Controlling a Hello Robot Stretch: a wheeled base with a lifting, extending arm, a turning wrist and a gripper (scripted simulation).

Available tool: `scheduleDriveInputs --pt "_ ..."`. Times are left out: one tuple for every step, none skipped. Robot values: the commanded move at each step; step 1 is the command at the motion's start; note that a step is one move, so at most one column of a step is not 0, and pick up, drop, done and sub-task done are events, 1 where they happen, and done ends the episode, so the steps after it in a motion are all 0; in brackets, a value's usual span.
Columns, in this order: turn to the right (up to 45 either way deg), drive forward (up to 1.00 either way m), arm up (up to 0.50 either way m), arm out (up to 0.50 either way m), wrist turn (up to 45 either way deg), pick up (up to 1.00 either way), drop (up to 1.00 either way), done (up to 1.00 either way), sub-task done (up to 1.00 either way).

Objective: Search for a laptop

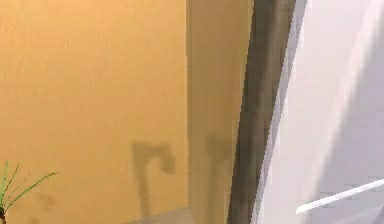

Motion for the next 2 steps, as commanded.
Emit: scheduleDriveInputs --pt "45.0 0.00 0.00 0.00 0.0 0.00 0.00 0.00 0.00" --pt "24.0 0.00 0.00 0.00 0.0 0.00 0.00 0.00 0.00"
